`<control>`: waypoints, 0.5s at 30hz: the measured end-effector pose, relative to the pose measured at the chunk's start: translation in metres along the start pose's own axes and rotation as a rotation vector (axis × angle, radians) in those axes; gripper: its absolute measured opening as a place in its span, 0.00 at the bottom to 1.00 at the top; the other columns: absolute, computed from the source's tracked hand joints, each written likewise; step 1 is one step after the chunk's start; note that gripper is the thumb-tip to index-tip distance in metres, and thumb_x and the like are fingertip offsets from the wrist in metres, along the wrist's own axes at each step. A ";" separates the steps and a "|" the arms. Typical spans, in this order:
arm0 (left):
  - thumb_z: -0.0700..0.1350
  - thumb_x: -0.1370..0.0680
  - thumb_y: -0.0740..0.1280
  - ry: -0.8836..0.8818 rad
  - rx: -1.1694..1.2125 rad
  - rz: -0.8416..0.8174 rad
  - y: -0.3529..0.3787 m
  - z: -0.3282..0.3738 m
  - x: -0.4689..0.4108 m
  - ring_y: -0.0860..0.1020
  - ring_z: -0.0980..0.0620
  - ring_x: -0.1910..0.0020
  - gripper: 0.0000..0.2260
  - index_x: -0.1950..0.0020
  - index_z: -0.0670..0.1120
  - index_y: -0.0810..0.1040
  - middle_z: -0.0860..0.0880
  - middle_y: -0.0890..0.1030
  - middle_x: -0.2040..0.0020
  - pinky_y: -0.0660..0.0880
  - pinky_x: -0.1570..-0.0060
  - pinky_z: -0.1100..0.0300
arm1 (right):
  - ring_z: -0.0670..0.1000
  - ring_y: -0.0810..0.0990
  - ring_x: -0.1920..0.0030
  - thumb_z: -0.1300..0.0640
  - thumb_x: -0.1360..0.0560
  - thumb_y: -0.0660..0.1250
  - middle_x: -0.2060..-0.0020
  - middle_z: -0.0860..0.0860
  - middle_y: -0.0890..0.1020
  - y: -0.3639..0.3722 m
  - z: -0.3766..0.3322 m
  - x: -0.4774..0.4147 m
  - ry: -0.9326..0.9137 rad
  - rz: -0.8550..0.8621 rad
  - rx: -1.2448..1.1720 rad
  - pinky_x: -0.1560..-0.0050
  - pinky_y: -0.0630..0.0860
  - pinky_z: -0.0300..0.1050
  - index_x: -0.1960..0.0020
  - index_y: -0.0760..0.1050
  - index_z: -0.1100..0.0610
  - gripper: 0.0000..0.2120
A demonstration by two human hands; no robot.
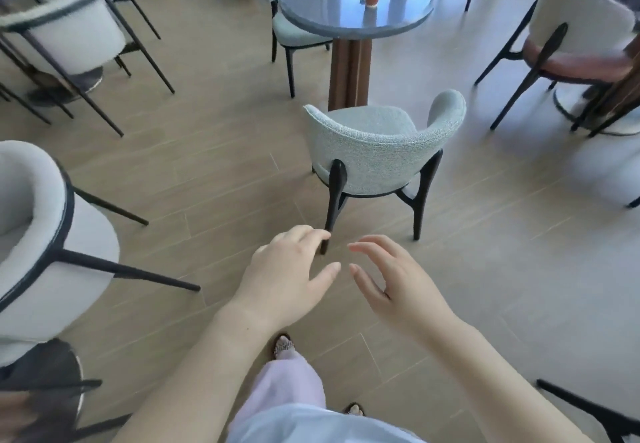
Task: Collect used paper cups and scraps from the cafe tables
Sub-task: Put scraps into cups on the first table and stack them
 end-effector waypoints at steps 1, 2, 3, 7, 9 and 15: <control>0.59 0.23 0.58 -0.028 0.009 0.003 -0.003 -0.011 -0.008 0.72 0.55 0.42 0.20 0.33 0.56 0.65 0.59 0.68 0.34 0.67 0.45 0.58 | 0.45 0.72 0.41 0.45 0.23 0.55 0.41 0.43 0.72 0.004 -0.002 -0.015 -0.014 -0.021 0.007 0.46 0.70 0.39 0.38 0.71 0.50 0.17; 0.59 0.23 0.58 -0.053 0.018 0.005 -0.006 -0.023 -0.016 0.72 0.54 0.42 0.20 0.33 0.56 0.65 0.59 0.68 0.34 0.66 0.44 0.58 | 0.46 0.72 0.42 0.45 0.23 0.56 0.41 0.44 0.72 0.008 -0.004 -0.030 -0.027 -0.040 0.016 0.46 0.70 0.39 0.38 0.71 0.50 0.17; 0.59 0.23 0.58 -0.075 0.025 0.007 -0.010 -0.035 -0.026 0.71 0.54 0.41 0.20 0.33 0.56 0.65 0.59 0.68 0.34 0.67 0.43 0.57 | 0.47 0.72 0.42 0.46 0.23 0.56 0.41 0.44 0.73 0.012 -0.006 -0.047 -0.041 -0.055 0.026 0.47 0.70 0.40 0.39 0.71 0.50 0.16; 0.59 0.23 0.58 -0.109 0.031 0.023 -0.032 -0.085 -0.074 0.72 0.53 0.41 0.20 0.33 0.56 0.65 0.59 0.68 0.33 0.68 0.43 0.57 | 0.50 0.74 0.43 0.47 0.23 0.58 0.42 0.46 0.74 0.026 -0.014 -0.122 -0.071 -0.082 0.041 0.46 0.74 0.47 0.39 0.72 0.52 0.16; 0.59 0.23 0.58 -0.099 0.018 0.029 -0.050 -0.111 -0.104 0.72 0.54 0.42 0.20 0.33 0.56 0.65 0.59 0.68 0.33 0.68 0.44 0.57 | 0.51 0.74 0.43 0.47 0.24 0.59 0.42 0.47 0.74 0.031 -0.021 -0.164 -0.078 -0.067 0.038 0.47 0.74 0.49 0.40 0.72 0.52 0.15; 0.59 0.23 0.57 -0.069 -0.044 0.079 -0.130 -0.190 -0.195 0.70 0.55 0.39 0.20 0.33 0.56 0.64 0.59 0.68 0.34 0.68 0.42 0.57 | 0.48 0.73 0.43 0.45 0.23 0.58 0.42 0.44 0.73 0.041 -0.061 -0.299 -0.119 -0.020 0.038 0.46 0.72 0.44 0.39 0.71 0.49 0.16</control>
Point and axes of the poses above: each hand's wrist, its own x-axis away from the middle knuckle, its own y-axis out of the palm, z = x × y, the point moved 6 cm from there along -x, towards the middle knuckle
